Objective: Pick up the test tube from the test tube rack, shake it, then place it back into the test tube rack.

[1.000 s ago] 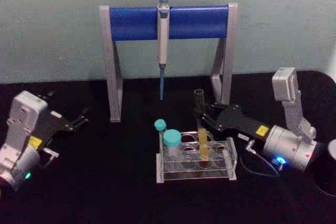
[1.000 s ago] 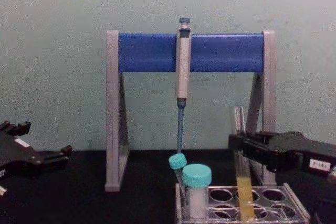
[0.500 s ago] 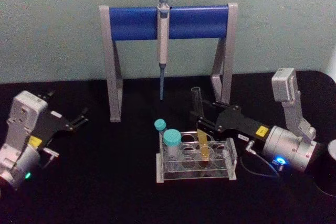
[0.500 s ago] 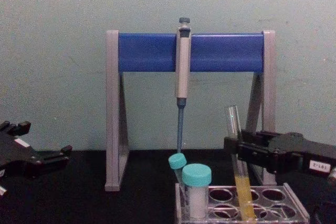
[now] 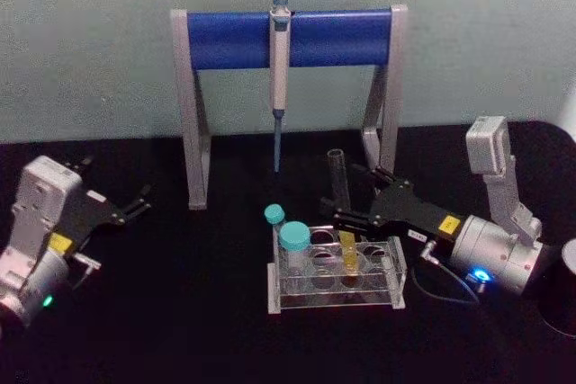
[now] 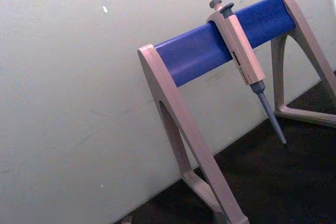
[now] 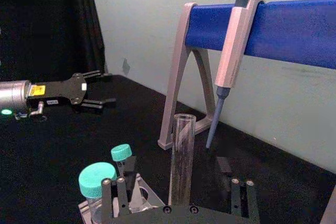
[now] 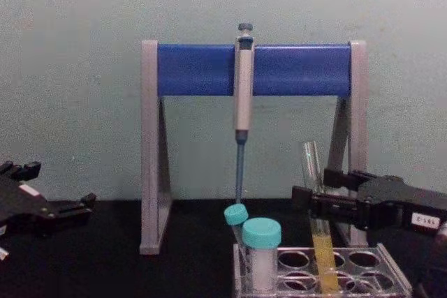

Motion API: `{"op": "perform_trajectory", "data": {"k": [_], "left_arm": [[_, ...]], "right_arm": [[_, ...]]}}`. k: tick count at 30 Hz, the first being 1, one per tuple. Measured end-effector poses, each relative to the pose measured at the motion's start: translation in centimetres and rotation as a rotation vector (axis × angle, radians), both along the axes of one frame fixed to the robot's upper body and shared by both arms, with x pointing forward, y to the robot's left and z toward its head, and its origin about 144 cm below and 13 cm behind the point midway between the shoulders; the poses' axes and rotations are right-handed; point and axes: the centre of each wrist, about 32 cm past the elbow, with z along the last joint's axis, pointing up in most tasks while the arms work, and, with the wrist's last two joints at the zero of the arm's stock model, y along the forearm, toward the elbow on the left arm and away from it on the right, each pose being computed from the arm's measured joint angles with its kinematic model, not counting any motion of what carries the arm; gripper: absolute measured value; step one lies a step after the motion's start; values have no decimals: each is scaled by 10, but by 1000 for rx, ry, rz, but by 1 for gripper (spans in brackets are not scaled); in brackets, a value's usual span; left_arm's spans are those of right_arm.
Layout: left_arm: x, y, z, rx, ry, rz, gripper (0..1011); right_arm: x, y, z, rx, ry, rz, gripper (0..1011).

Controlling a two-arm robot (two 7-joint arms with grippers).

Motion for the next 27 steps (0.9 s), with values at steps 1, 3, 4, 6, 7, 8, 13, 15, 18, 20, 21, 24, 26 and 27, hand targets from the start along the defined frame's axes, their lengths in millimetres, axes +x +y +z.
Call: {"op": "perform_trajectory", "data": {"k": [1, 3, 4, 6, 7, 8, 13, 15, 18, 20, 21, 24, 26, 27], "left_arm": [[0, 0, 0, 0, 0, 0, 1001], [0, 0, 0, 0, 0, 0, 1001], [0, 0, 0, 0, 0, 0, 1001], [0, 0, 0, 0, 0, 0, 1001], [0, 0, 0, 0, 0, 0, 1001], [0, 0, 0, 0, 0, 0, 1001], [0, 0, 0, 0, 0, 0, 1001], [0, 0, 0, 0, 0, 0, 1001], [0, 0, 0, 0, 0, 0, 1001], [0, 0, 0, 0, 0, 0, 1001], [0, 0, 0, 0, 0, 0, 1001], [0, 0, 0, 0, 0, 0, 1001], [0, 0, 0, 0, 0, 0, 1001], [0, 0, 0, 0, 0, 0, 1001]], "right_arm": [[0, 0, 0, 0, 0, 0, 971], [0, 0, 0, 0, 0, 0, 1000], [0, 0, 0, 1, 0, 0, 1000], [0, 0, 0, 1, 0, 0, 1000], [0, 0, 0, 1, 0, 0, 1000], [0, 0, 0, 1, -1, 0, 1000], [0, 1, 2, 0, -11, 1, 1000], [-2, 1, 4, 1, -25, 4, 1000], [-4, 0, 8, 10, -52, 0, 1000], [-7, -1, 12, 27, -82, -13, 1000], [-8, -1, 14, 35, -95, -21, 1000], [-13, -4, 19, 65, -142, -69, 1000], [-19, -6, 23, 83, -174, -134, 1000], [-21, -6, 25, 82, -182, -160, 1000]]}}
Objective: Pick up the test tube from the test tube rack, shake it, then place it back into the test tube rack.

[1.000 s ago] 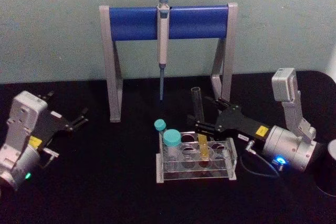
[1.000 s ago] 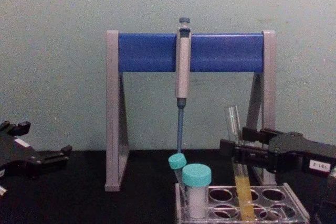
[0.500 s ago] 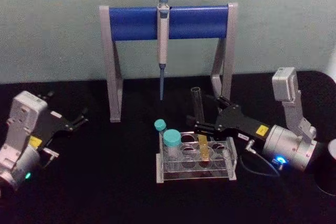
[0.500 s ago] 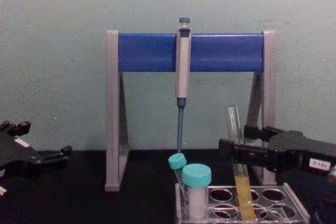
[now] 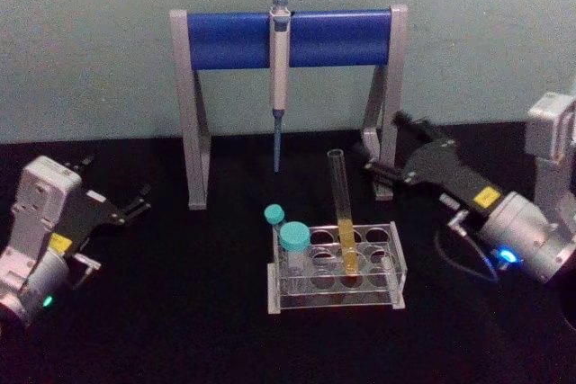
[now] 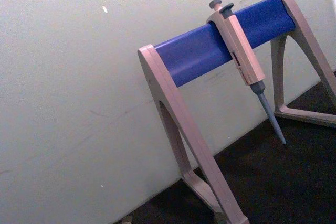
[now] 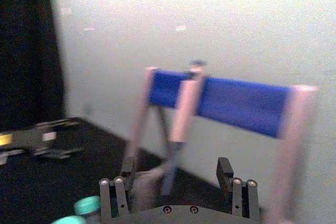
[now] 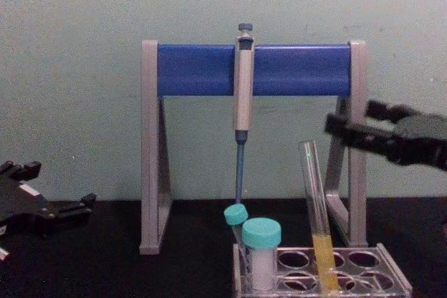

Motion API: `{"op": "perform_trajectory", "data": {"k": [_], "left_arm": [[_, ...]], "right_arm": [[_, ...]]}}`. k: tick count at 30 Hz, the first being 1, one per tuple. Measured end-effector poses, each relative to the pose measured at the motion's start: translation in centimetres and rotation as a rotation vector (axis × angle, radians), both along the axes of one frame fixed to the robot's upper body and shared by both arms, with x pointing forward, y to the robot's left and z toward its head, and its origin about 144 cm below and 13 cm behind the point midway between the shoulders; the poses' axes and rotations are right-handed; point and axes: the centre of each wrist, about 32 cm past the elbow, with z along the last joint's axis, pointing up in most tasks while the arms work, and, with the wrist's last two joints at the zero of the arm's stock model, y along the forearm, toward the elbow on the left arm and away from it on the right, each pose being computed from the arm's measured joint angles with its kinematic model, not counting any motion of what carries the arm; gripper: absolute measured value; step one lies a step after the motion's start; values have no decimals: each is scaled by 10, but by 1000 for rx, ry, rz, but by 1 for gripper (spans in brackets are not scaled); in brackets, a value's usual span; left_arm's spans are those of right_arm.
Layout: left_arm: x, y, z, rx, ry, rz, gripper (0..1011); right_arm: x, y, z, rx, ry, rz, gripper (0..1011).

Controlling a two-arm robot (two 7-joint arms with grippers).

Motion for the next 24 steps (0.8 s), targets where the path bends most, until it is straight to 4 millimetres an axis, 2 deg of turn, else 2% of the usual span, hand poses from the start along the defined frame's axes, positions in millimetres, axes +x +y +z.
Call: {"op": "perform_trajectory", "data": {"k": [6, 12, 24], "left_arm": [[0, 0, 0, 0, 0, 0, 1001], [0, 0, 0, 0, 0, 0, 1001], [0, 0, 0, 0, 0, 0, 1001]], "right_arm": [[-10, -4, 4, -20, 15, -199, 1000], [-15, -2, 0, -126, 125, -364, 1000], [-14, 6, -11, -247, 306, -422, 1000]]}}
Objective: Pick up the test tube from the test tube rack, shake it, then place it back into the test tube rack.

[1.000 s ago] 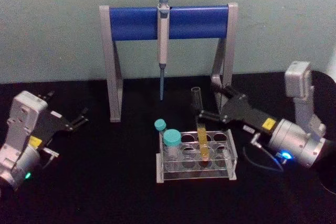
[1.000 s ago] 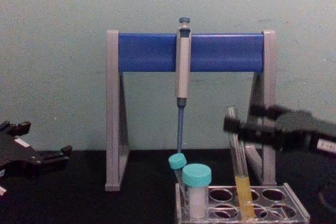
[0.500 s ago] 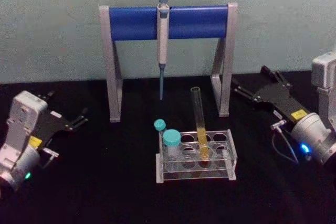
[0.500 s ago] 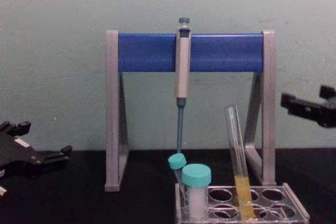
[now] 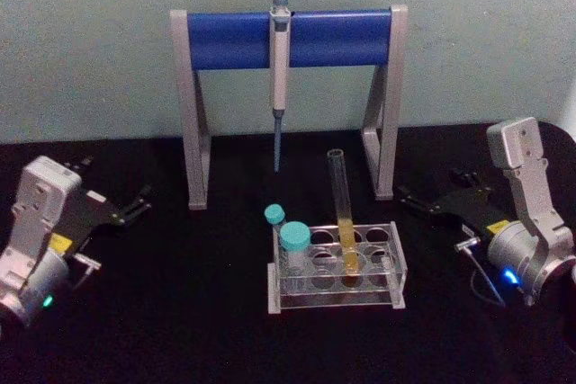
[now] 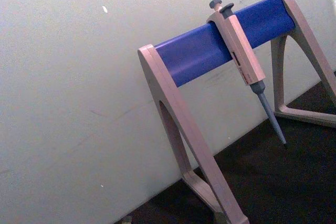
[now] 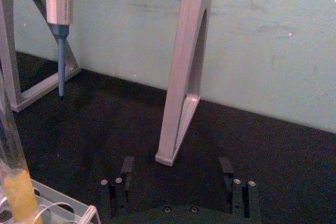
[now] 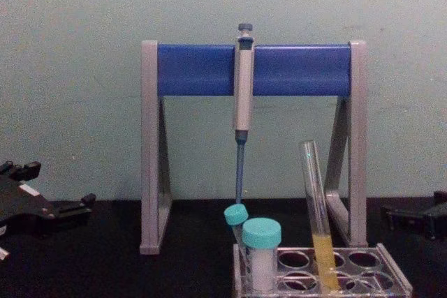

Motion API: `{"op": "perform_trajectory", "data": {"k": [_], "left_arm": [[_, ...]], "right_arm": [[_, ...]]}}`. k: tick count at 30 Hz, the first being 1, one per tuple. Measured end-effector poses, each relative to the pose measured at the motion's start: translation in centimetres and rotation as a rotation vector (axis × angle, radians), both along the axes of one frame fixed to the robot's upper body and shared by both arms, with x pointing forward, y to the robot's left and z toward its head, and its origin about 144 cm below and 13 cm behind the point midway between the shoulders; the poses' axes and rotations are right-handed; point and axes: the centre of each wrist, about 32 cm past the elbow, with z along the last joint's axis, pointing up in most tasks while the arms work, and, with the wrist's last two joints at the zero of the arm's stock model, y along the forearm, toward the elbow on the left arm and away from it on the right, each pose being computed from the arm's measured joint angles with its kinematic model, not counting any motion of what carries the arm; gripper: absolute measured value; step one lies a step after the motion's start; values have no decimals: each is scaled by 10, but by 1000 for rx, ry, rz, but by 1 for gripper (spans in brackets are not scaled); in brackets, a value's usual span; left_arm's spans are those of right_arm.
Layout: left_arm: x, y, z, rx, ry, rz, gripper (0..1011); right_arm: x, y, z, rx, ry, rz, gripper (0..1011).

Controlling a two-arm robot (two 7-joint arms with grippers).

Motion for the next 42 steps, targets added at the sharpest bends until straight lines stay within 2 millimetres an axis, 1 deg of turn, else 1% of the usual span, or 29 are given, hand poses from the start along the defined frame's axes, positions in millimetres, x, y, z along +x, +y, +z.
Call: {"op": "perform_trajectory", "data": {"k": [42], "left_arm": [[0, 0, 0, 0, 0, 0, 1001]], "right_arm": [[1, 0, -1, 1, 9, 4, 1000]]}}
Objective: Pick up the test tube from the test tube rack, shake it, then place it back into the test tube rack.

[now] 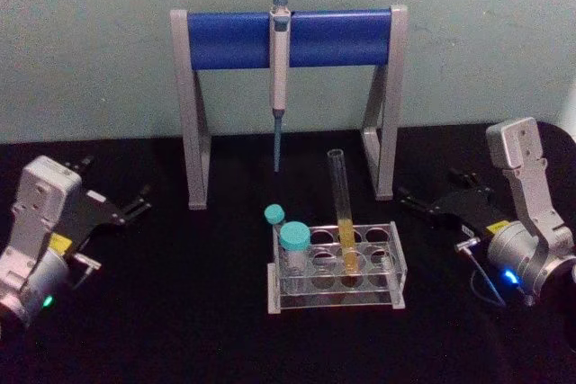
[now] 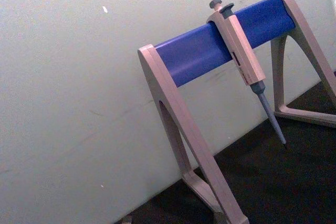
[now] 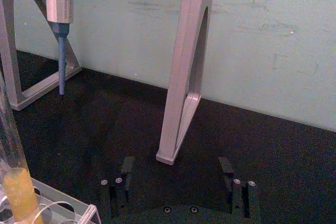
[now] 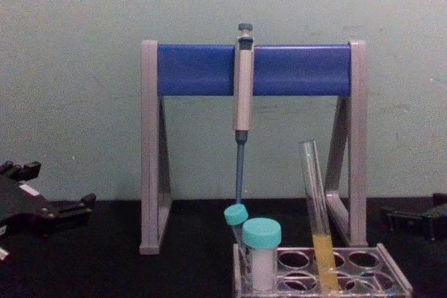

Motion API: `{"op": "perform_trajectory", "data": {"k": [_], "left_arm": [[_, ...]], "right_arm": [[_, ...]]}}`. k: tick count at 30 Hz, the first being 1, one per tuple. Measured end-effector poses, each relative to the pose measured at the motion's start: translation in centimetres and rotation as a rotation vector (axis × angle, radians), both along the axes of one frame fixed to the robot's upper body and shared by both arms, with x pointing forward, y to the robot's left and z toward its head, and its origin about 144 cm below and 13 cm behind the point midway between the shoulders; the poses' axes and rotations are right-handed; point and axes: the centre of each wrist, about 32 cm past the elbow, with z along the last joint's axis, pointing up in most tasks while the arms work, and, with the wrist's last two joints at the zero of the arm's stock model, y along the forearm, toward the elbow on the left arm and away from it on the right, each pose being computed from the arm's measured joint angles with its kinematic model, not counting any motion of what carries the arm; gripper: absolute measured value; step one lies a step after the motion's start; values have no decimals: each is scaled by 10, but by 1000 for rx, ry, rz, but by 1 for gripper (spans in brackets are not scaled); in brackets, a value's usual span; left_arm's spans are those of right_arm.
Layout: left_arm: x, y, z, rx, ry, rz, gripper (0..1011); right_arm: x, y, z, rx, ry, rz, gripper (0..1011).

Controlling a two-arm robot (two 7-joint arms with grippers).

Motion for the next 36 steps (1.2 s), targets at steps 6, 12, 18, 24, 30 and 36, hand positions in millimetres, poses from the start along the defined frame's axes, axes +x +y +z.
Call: {"op": "perform_trajectory", "data": {"k": [6, 12, 18, 24, 30, 36], "left_arm": [[0, 0, 0, 0, 0, 0, 1001], [0, 0, 0, 0, 0, 0, 1001], [0, 0, 0, 0, 0, 0, 1001], [0, 0, 0, 0, 0, 0, 1001], [0, 0, 0, 0, 0, 0, 1002], [0, 0, 0, 0, 0, 0, 1001]], "right_arm": [[0, 0, 0, 0, 0, 0, 1000], [0, 0, 0, 0, 0, 0, 1000], [0, 0, 0, 0, 0, 0, 1000], [0, 0, 0, 0, 0, 0, 1000], [0, 0, 0, 0, 0, 0, 1000], [0, 0, 0, 0, 0, 0, 1000]]}}
